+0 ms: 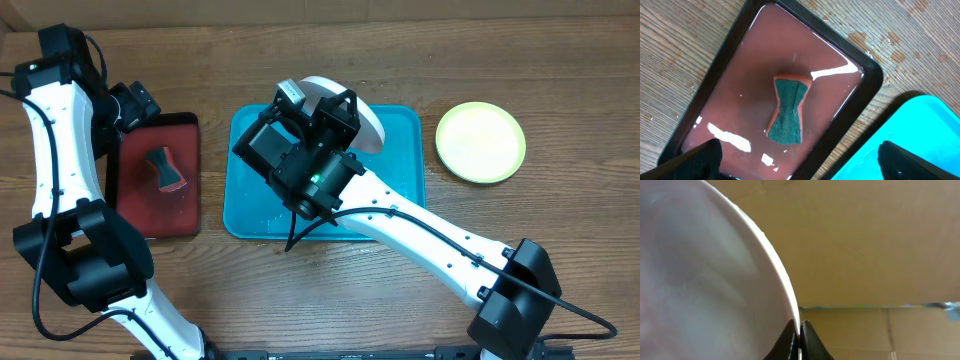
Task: Clean dirty plates on tray and stack at the side
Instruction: 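Lift the white plate off the teal tray with the right gripper, then stack the white plate onto the yellow plate and release it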
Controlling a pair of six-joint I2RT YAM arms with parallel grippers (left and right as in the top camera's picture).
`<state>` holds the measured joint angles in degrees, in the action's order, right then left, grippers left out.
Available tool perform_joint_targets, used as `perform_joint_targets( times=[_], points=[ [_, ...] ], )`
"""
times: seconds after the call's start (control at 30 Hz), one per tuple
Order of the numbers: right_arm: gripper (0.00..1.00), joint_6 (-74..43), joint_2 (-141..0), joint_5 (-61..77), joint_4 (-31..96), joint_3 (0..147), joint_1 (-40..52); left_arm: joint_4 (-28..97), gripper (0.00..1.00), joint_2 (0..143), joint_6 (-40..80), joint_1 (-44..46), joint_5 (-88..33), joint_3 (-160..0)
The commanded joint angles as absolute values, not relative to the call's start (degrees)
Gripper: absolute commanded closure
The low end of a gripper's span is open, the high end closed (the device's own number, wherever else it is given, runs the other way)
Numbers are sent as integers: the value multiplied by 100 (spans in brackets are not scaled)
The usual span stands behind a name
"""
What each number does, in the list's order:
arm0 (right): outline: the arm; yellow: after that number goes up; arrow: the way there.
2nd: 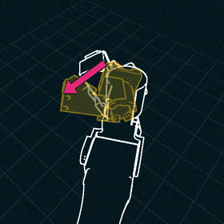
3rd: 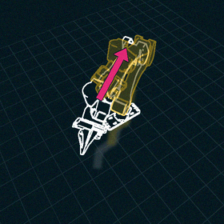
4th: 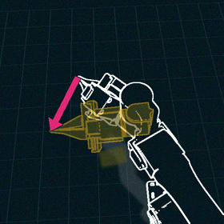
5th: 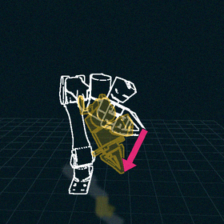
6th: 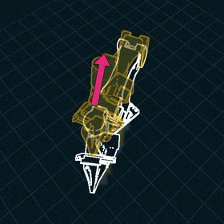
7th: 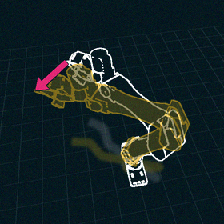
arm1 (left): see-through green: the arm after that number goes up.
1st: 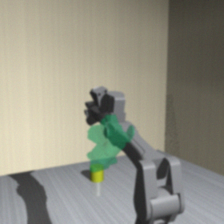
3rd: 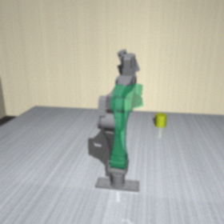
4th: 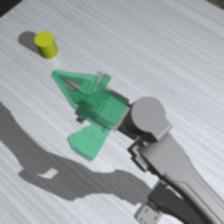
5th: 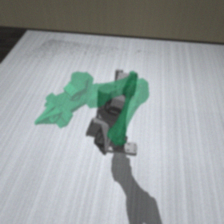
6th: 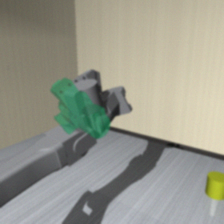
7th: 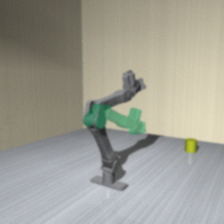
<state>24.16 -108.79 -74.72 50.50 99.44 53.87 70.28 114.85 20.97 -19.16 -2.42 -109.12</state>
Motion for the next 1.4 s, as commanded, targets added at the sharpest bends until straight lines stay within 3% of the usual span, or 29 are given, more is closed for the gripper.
perform_joint_targets(
  times=[0.0,0.17,0.33,0.47,0.6,0.8,1.37],
  points=[
    [96,2751,-10790,-7841,4995,10134,5415,7022,0,11413,2075,-1909,-298,-10978],
    [96,2749,-10790,-7710,4995,10134,5415,7024,0,11413,2075,-1909,-298,-10978],
    [96,2053,-10790,-6287,5098,10132,5273,7024,0,11413,2075,-1909,-298,-10978],
    [96,1044,-10792,-3778,5395,10036,4700,7024,0,11413,2075,-1909,-298,-10978],
    [96,1221,-10866,-528,5378,9863,3800,7022,0,11413,2075,-1909,-298,-10978],
    [96,486,-10873,1640,5789,9863,2517,7024,0,11413,2075,-1909,-298,-10978],
    [96,464,-11185,1916,6613,9861,-456,7024,0,11413,2078,-1909,-298,-10978]
  ],
)
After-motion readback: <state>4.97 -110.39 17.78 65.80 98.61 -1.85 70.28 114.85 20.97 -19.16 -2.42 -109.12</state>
